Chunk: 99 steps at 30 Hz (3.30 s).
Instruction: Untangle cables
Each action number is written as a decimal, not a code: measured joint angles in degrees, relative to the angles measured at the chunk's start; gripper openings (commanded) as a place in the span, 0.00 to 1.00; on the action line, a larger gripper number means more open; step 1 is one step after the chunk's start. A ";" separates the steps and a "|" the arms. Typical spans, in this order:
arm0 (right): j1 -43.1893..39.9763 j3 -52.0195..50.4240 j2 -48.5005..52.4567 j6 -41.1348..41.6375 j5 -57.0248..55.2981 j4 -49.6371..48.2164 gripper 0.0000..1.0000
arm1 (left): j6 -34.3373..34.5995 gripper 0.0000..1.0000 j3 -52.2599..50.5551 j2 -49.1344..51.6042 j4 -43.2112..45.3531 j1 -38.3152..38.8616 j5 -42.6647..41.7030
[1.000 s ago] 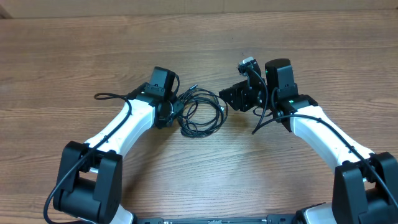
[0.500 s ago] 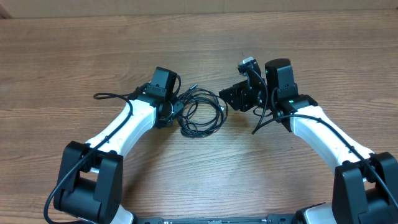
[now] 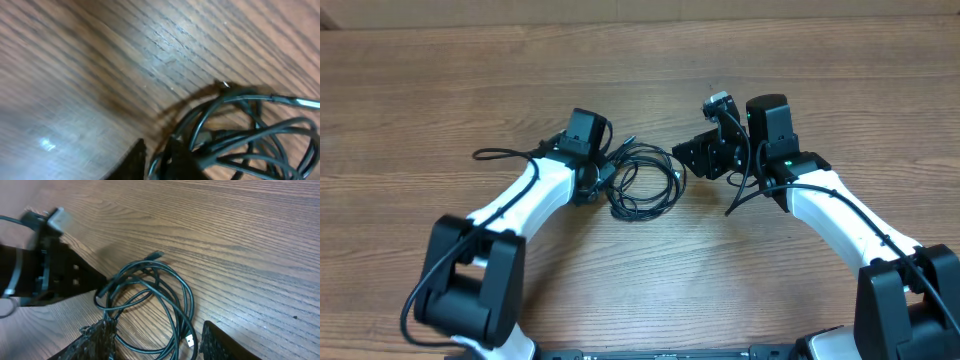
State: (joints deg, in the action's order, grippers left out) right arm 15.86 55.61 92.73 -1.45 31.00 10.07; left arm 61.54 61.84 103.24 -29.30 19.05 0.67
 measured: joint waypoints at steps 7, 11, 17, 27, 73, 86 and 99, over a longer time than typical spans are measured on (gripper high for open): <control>0.00 0.00 0.00 0.00 0.00 0.02 0.56 | 0.04 0.08 -0.11 2.23 5.16 0.00 -4.46; 0.00 0.00 0.00 0.02 0.02 0.04 0.56 | 0.04 0.07 -0.11 2.23 5.07 0.00 -5.35; 0.00 0.00 0.00 0.02 0.00 0.04 0.56 | 0.02 0.12 -0.11 2.23 4.55 0.00 -6.54; 0.00 0.00 0.00 0.02 0.02 0.04 0.56 | 0.22 0.57 -0.11 2.23 4.22 0.00 -8.17; 0.00 0.00 0.00 0.02 0.02 -0.07 0.56 | 0.74 0.04 0.00 4.26 7.26 0.79 -13.92; 0.00 0.00 0.00 -0.02 0.02 -0.17 0.56 | -27.63 0.04 15.26 1.77 -5.11 -7.50 -19.26; 0.00 0.00 0.00 0.02 0.02 -1.40 0.56 | -51.01 0.04 35.10 -6.56 -15.89 -6.36 -6.36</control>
State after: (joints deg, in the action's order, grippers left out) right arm 15.86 55.61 92.73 -1.43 31.03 8.67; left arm 10.52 96.95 96.68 -45.19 12.69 -5.69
